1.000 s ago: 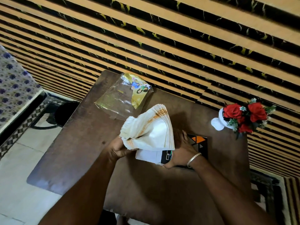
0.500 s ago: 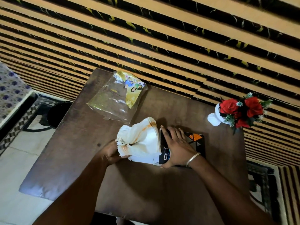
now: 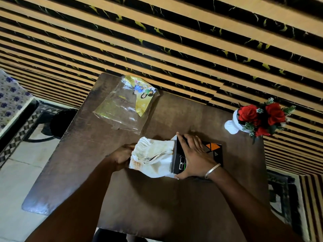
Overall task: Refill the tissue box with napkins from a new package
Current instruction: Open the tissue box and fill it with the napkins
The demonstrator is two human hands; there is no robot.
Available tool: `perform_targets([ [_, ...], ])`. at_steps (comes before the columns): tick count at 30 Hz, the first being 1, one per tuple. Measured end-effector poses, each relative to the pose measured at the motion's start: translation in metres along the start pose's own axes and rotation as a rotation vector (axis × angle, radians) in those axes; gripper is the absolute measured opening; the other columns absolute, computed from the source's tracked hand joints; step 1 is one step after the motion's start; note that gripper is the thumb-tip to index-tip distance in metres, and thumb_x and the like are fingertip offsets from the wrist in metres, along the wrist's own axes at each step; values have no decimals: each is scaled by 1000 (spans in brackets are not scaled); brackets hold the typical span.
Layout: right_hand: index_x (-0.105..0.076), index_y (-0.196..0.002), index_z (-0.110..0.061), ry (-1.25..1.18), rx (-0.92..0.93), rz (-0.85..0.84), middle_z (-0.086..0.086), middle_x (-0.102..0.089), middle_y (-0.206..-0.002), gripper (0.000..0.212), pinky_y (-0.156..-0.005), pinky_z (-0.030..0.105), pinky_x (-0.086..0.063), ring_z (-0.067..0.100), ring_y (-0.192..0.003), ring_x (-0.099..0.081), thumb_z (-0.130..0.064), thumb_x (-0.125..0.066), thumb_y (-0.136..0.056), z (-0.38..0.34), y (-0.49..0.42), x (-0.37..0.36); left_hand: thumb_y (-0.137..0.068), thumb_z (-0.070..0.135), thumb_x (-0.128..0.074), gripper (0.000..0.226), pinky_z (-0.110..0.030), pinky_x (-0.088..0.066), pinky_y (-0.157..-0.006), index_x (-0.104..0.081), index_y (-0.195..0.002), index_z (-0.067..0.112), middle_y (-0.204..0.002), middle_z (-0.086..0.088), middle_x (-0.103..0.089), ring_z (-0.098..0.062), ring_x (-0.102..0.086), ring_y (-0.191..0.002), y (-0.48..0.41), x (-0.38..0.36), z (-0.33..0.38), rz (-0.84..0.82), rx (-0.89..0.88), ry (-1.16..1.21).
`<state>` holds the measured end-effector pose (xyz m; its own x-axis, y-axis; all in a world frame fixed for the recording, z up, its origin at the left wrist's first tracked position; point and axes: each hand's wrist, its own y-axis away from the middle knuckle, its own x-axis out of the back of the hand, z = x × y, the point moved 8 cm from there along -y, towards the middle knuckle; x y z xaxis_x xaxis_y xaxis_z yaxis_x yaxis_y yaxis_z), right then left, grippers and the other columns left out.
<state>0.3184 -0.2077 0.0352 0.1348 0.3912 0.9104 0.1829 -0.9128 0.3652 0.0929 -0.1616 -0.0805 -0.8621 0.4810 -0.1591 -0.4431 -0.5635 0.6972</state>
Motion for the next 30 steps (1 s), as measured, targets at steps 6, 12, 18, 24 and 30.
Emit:
perform_targets([
  [6, 7, -154, -20, 12, 1, -3, 7, -14, -152, 148, -119, 40, 8, 27, -143, -8, -79, -72, -43, -5, -2, -5, -93, -11, -46, 32, -28, -53, -50, -72, -92, 6, -74, -10, -74, -21, -71, -61, 0, -4, 13, 45, -11, 52],
  [12, 6, -154, -20, 10, 2, 0, 7, -13, -152, 148, -118, 38, 10, 27, -144, -8, -79, -72, -43, -7, -4, 0, -100, -1, -43, 21, -28, -60, -58, -59, -93, 12, -92, -9, -62, -22, -65, -80, -4, -25, 10, -15, 89, 119],
  [18, 9, -154, -21, 19, 32, -21, 8, -8, -156, 148, -119, 41, 11, 28, -146, -3, -78, -73, -45, -19, -6, -5, -95, 5, -55, 14, -36, -59, -58, -68, -100, 2, -86, -16, -72, -25, -73, -74, -6, -41, 10, -95, 134, 125],
  [24, 5, -154, -18, 62, 21, -16, 11, -14, -154, 148, -121, 44, 6, 32, -145, -10, -80, -71, -44, -25, -10, -10, -96, 10, -49, 20, -38, -60, -72, -66, -106, 8, -98, -13, -73, -25, -72, -85, -9, -82, 17, -165, 86, 61],
  [30, 11, -153, -23, 34, 48, -60, 14, -11, -157, 147, -122, 50, 7, 35, -148, -6, -77, -72, -45, -37, -15, -19, -101, 1, -44, 25, -37, -60, -75, -57, -121, 5, -105, -11, -68, -20, -68, -86, -18, -117, 16, -216, 10, -72],
])
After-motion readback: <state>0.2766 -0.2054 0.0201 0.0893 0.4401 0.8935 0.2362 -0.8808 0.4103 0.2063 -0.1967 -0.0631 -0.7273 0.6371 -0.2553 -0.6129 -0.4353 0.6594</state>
